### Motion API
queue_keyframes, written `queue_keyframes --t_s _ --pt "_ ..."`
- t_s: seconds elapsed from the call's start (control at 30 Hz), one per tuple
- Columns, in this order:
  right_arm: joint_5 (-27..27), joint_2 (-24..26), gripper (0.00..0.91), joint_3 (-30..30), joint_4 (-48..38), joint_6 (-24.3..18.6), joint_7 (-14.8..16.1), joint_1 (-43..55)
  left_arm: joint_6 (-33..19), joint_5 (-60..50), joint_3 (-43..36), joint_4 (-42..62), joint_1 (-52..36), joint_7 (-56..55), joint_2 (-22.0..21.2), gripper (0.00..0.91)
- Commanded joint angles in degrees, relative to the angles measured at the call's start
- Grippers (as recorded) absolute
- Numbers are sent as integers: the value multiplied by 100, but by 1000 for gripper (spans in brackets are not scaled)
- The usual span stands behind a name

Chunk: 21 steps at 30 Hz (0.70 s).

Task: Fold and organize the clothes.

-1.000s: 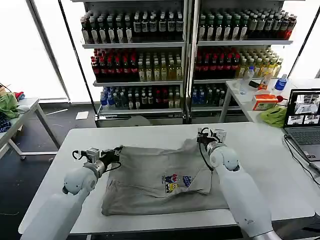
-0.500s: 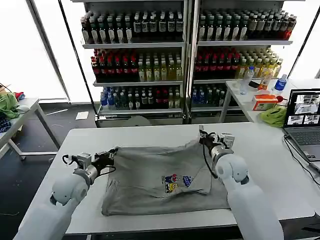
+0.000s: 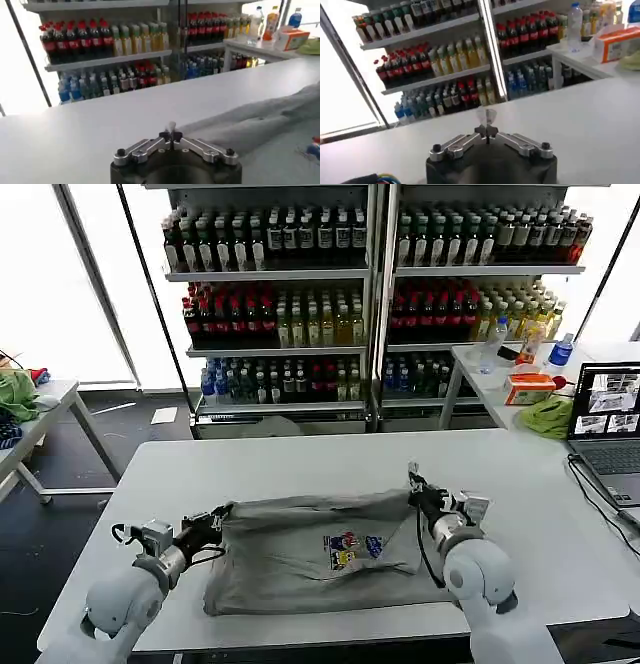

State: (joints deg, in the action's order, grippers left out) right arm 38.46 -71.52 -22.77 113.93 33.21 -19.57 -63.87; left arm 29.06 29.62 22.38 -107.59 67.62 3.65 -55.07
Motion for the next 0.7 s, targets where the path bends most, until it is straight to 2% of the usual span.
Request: queue_keyframes --t_s 0.03,0.37,0.67,0.7 --pt "-223 4 0 -406 706 -6 -48 -1347 19 -380 176 -199 655 180 -36 0" --pt "-684 35 0 -396 624 -6 -138 -1777 -63 -545 318 -74 829 232 -83 0" --pt "-899 -31 0 -266 270 -11 -216 -1738 -64 -584 367 -125 902 251 -106 20" --pt "-906 -36 0 -270 242 -10 -222 -1725 -52 -606 367 -134 896 236 -110 433"
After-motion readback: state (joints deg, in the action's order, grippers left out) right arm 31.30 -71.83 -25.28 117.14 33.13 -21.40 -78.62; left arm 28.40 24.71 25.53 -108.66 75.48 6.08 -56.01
